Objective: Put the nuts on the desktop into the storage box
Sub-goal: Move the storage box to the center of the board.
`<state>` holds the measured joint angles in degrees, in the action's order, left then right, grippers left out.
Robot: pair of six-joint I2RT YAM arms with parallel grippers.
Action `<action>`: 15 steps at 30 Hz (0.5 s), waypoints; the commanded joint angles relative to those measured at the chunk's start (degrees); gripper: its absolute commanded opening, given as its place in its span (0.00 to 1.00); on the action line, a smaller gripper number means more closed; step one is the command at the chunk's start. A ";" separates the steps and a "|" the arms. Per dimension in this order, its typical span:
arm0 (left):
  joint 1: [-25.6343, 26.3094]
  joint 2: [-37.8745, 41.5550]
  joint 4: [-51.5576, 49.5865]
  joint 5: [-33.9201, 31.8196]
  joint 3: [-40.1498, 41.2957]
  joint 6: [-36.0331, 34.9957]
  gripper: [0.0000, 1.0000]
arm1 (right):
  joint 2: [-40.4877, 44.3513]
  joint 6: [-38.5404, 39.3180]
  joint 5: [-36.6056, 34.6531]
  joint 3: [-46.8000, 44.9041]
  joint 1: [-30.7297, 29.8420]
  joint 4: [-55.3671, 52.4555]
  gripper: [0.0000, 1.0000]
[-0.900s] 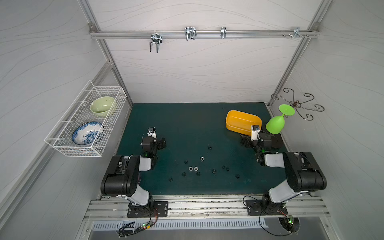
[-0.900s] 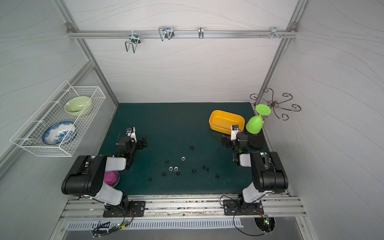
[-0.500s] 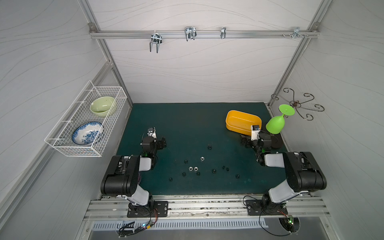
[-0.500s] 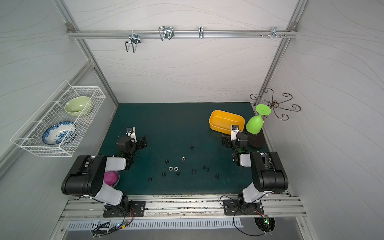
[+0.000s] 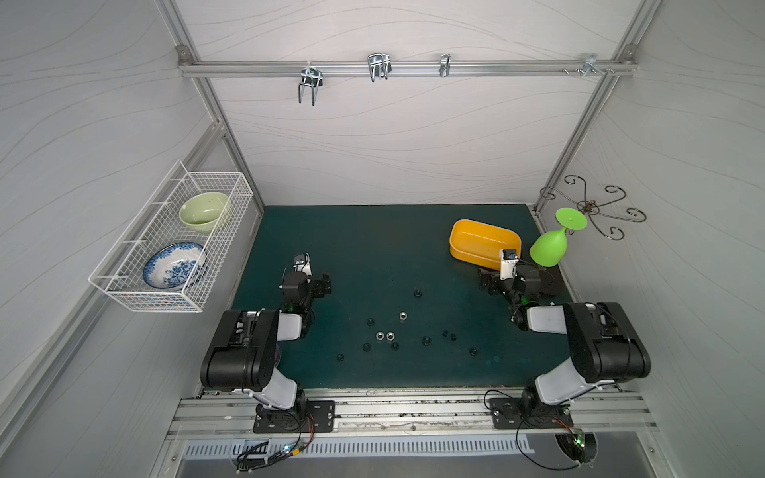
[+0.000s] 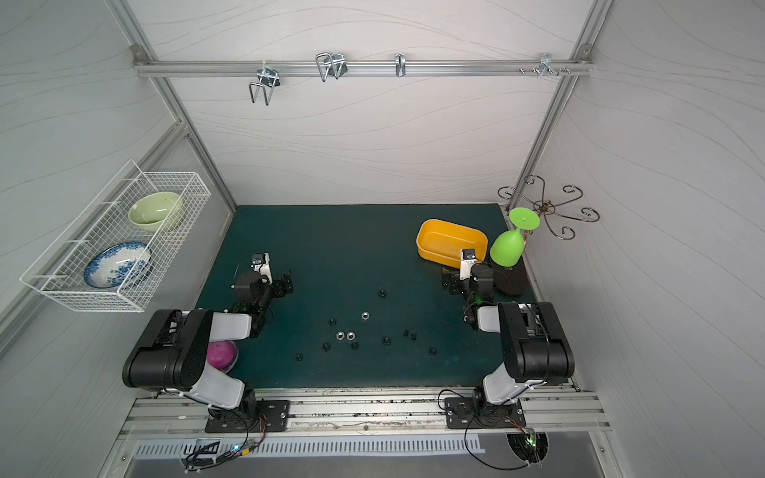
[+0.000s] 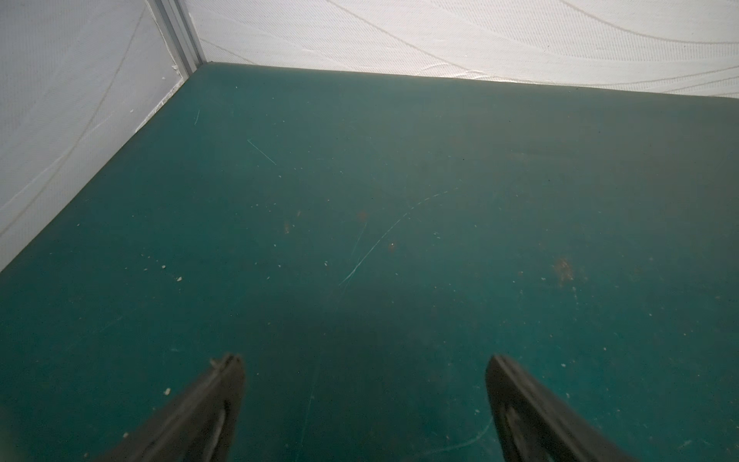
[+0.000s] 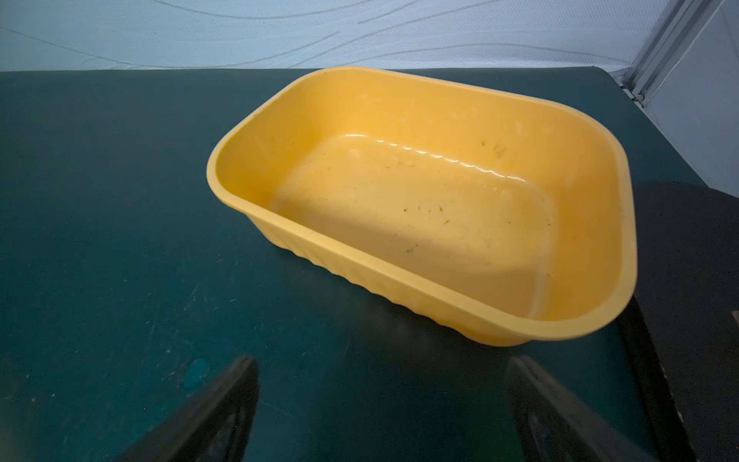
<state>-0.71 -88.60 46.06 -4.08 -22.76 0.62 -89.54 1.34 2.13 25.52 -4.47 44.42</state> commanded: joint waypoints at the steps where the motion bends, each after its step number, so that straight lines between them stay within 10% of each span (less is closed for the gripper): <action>1: -0.17 -0.35 1.51 -0.03 -1.41 0.16 0.99 | -0.48 -0.54 0.29 0.76 0.30 -0.79 0.99; 15: -0.16 6.48 -17.50 4.54 -8.46 -0.16 0.99 | 16.27 -1.42 -5.37 4.15 -3.02 -17.89 0.99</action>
<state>-0.71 -85.32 35.55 -2.50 -26.59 0.60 -78.78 0.95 -1.96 26.20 -6.52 34.96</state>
